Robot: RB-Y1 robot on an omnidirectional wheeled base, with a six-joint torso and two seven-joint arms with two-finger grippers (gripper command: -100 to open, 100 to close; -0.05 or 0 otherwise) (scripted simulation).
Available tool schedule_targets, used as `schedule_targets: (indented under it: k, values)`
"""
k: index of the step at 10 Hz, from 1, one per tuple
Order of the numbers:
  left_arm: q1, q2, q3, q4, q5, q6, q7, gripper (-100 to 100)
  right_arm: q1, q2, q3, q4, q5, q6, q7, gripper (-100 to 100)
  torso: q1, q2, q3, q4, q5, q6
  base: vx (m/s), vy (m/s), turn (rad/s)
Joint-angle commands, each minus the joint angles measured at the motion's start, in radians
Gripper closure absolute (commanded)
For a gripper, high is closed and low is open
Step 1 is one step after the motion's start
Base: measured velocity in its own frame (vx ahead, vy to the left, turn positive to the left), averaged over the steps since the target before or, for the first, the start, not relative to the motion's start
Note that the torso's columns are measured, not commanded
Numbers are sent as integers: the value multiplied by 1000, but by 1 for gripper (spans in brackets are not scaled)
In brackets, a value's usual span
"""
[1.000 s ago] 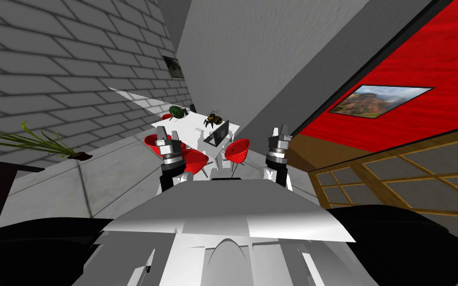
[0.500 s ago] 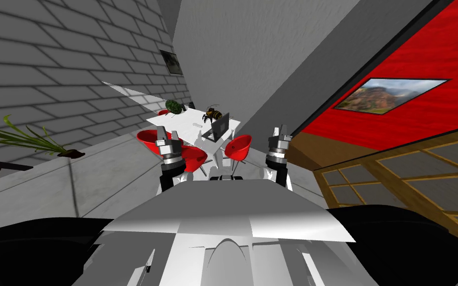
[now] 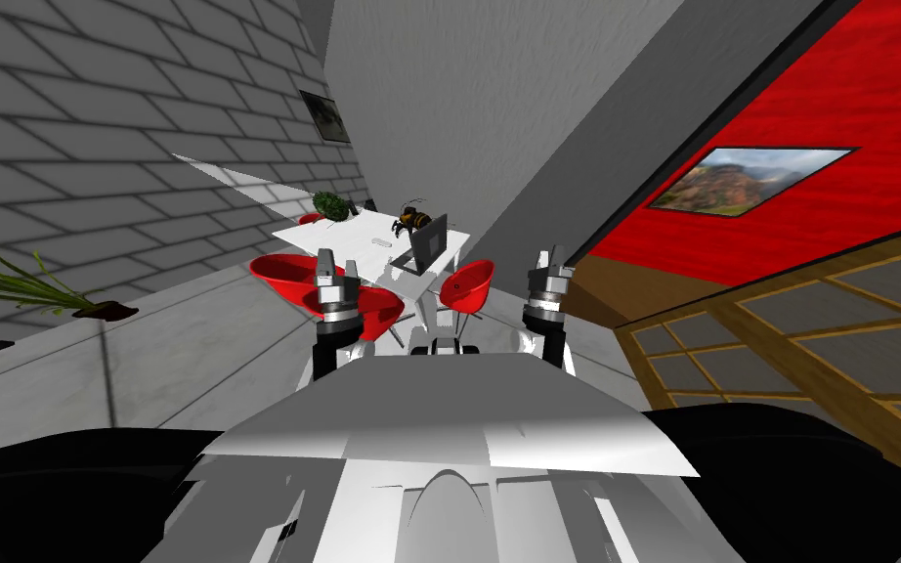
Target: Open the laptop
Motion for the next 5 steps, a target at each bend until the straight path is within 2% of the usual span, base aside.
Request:
schedule_targets:
  k: [1, 5]
  values:
    - [4, 63, 3, 13, -10, 28, 16, -100, 0, 0, 0, 0, 0, 0, 0, 0, 0, 0, 0, 0, 0, 0, -3, 17, -143]
    - [6, 170, 13, 40, -26, 81, 49, -100, 0, 0, 0, 0, 0, 0, 0, 0, 0, 0, 0, 0, 0, 0, -5, 19, -159]
